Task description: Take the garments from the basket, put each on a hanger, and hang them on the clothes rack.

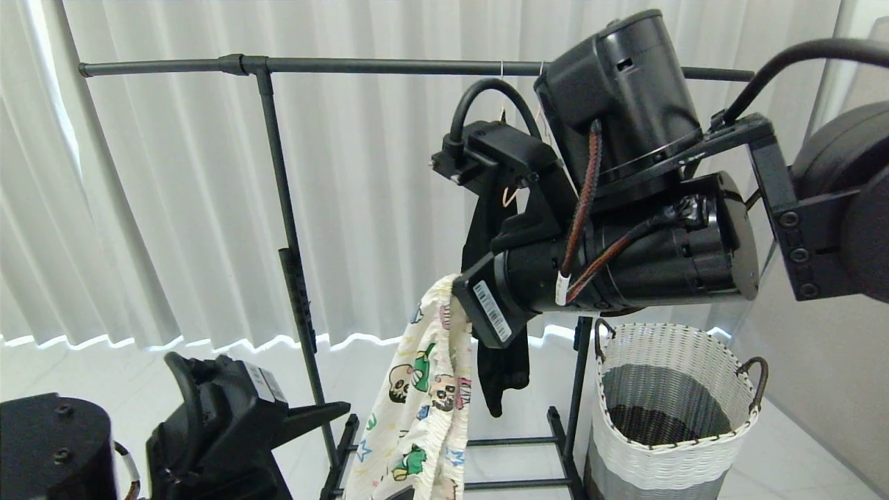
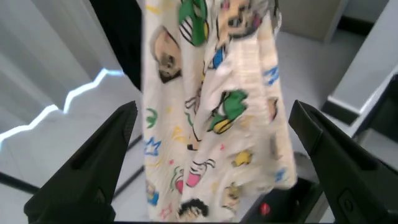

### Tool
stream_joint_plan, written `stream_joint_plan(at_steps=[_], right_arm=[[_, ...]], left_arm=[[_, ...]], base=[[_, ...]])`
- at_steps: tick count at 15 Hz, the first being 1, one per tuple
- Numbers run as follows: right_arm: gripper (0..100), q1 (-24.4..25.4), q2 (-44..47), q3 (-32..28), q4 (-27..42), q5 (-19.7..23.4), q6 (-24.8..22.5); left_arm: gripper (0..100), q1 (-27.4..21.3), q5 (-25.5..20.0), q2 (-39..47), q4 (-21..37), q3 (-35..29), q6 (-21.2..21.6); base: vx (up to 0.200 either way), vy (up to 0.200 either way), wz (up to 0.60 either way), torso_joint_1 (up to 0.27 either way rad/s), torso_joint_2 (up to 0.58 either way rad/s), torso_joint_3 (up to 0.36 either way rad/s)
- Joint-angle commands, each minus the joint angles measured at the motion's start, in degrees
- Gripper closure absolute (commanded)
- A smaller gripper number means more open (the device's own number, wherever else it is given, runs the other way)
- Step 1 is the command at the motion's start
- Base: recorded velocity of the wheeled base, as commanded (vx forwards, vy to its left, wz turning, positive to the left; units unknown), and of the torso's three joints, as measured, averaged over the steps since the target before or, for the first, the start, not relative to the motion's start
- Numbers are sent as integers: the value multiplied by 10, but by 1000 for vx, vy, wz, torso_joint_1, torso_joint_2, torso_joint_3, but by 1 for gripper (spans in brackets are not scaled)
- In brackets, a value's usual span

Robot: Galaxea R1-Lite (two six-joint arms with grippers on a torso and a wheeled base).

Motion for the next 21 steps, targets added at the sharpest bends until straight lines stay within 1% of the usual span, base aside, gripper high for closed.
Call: stream_joint_plan(at_steps=[1, 2, 3, 4, 5, 8, 12, 14, 15, 17, 18, 21], right_arm=[[100, 28, 18, -31, 0, 0, 3], [100, 39, 26, -46, 1, -1, 3], [100, 44, 31, -53, 1, -1, 3], [100, 50, 42, -67, 0, -1, 3], [100, 50, 49, -75, 1, -1, 3], [100, 48, 64, -92, 1, -3, 2], [100, 48, 65, -96, 0, -3, 2], [100, 49, 65, -96, 0, -3, 2], [100, 50, 65, -96, 0, -3, 1], [100, 50, 64, -96, 0, -3, -2], [100, 50, 63, -100, 1, -3, -2], [100, 54, 64, -108, 2, -3, -2]], left_arm=[[0, 2, 1, 36, 0, 19, -7], [0, 1, 1, 38, 0, 17, -25], [0, -2, 1, 38, 0, 16, -29], [0, -20, 1, 34, 0, 18, -31], [0, -27, 1, 29, 0, 21, -31], [0, -34, 1, 27, 0, 14, -38], [0, -33, 6, 30, 0, -5, -114], [0, -33, 7, 33, 0, -1, -116], [0, -31, 31, 51, 0, 11, -116], [0, -31, 122, 80, 0, 36, -115], [0, -33, 149, 81, 0, 47, -115], [0, -28, 151, 80, 0, 67, -116]], base=[[0, 0, 0, 0, 0, 0], [0, 0, 0, 0, 0, 0], [0, 0, 0, 0, 0, 0], [0, 0, 0, 0, 0, 0], [0, 0, 0, 0, 0, 0], [0, 0, 0, 0, 0, 0], [0, 0, 0, 0, 0, 0], [0, 0, 0, 0, 0, 0], [0, 0, 0, 0, 0, 0], [0, 0, 0, 0, 0, 0], [0, 0, 0, 0, 0, 0], [0, 0, 0, 0, 0, 0]])
